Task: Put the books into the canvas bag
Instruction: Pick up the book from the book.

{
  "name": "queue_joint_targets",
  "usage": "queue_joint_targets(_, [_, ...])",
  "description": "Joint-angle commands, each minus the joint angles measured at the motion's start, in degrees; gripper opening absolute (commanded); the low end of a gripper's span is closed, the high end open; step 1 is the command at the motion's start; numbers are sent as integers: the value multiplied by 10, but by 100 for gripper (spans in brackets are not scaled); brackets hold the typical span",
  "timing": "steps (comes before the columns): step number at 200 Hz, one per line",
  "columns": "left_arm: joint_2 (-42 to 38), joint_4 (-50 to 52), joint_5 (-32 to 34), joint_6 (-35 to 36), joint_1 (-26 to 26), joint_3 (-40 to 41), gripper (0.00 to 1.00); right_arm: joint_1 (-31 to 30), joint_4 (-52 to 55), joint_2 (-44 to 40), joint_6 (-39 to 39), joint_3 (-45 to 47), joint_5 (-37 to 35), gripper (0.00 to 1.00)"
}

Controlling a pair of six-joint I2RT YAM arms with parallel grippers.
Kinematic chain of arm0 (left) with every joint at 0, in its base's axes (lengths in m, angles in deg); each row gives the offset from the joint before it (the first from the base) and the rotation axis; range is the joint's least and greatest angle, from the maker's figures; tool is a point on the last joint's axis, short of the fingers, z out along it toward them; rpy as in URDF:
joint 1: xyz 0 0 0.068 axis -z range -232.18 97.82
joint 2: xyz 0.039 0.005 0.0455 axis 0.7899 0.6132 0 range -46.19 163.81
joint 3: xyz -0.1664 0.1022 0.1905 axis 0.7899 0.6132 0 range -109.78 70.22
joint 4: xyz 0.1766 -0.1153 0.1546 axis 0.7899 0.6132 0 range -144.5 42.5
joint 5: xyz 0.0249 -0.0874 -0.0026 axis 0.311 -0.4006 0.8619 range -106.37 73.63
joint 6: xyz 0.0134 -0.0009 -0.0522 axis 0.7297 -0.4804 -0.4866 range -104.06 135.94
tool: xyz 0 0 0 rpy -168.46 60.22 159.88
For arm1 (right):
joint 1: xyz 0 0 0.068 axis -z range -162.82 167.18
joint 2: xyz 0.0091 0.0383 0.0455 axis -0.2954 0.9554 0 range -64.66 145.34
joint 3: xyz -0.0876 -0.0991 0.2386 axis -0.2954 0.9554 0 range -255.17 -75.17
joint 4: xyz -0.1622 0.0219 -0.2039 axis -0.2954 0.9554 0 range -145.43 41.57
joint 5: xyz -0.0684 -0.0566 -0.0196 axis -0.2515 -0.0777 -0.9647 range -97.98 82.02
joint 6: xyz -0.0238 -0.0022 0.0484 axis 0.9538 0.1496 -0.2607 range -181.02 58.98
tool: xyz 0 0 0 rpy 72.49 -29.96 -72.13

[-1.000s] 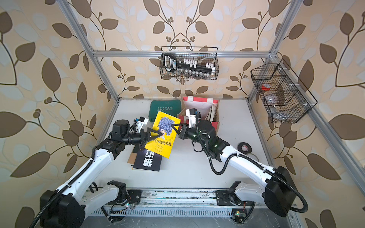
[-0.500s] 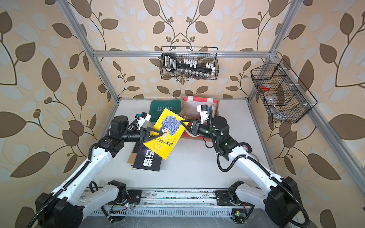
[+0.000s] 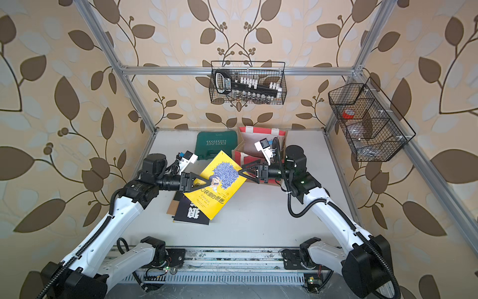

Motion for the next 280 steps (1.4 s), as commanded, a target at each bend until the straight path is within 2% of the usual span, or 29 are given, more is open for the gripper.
queue_joint_targets(1, [-17, -41, -48, 21, 3, -26, 0, 1, 75, 6, 65, -10, 29, 76])
queue_joint_targets(44, [-23, -64, -60, 8, 5, -23, 0, -9, 114, 14, 107, -7, -8, 78])
queue_joint_targets(111, [-34, -77, -63, 0, 5, -17, 0, -24, 165, 11, 157, -39, -109, 79])
queue_joint_targets(185, [-38, -88, -76, -7, 8, -16, 0, -14, 173, 13, 172, -60, -135, 80])
queue_joint_targets(215, [-46, -98, -82, -12, 10, -13, 0, -13, 175, 22, 179, -70, -115, 81])
queue_joint_targets(261, [-46, -101, -76, -13, 11, -12, 0, -32, 149, 34, 192, -69, 11, 80])
queue_joint_targets(272, [-42, -101, -74, -12, 11, -12, 0, -37, 147, 30, 195, -68, 23, 78])
queue_joint_targets(280, [-39, -101, -73, -11, 11, -13, 0, -37, 148, 27, 192, -67, 21, 72])
